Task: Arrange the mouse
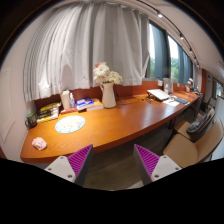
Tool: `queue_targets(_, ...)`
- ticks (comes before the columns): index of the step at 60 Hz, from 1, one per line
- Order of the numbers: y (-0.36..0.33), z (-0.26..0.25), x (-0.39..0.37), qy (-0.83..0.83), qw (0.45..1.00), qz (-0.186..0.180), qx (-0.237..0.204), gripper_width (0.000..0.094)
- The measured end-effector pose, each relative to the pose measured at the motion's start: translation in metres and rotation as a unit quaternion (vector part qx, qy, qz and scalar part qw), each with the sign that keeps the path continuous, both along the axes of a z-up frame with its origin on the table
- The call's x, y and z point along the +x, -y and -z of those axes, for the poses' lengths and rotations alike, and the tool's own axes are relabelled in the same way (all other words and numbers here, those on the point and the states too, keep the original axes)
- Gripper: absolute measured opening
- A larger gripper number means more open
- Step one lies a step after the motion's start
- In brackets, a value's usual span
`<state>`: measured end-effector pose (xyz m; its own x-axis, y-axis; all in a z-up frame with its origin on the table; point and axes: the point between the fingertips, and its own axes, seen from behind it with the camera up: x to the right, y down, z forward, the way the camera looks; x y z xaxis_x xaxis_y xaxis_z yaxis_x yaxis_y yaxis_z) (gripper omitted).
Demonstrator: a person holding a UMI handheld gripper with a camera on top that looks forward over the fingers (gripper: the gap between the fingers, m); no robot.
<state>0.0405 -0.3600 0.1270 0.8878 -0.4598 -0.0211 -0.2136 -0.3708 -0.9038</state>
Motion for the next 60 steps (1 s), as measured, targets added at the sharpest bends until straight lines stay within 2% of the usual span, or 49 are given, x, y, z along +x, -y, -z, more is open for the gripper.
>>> queue_targets(13,-0.038,0.081,-0.104,-0.022,0.992,-0.103,-0.067,0.0812)
queue_targets(25,-0.105,0.112,-0.205,-0.036,0.975,-0.202,-0.087,0.0815)
queue_targets(34,-0.16,0.124,-0.265,-0.037,0.96,-0.259,-0.097,0.0818)
queue_targets(43,-0.207,0.133,-0.306,-0.031,0.948,-0.296,-0.112,0.0818)
queue_targets(50,-0.235,0.139,-0.319,-0.022,0.943,-0.308,-0.125,0.0826)
queue_targets(60,-0.273,0.142,-0.327,-0.019,0.945,-0.299,-0.13,0.0827)
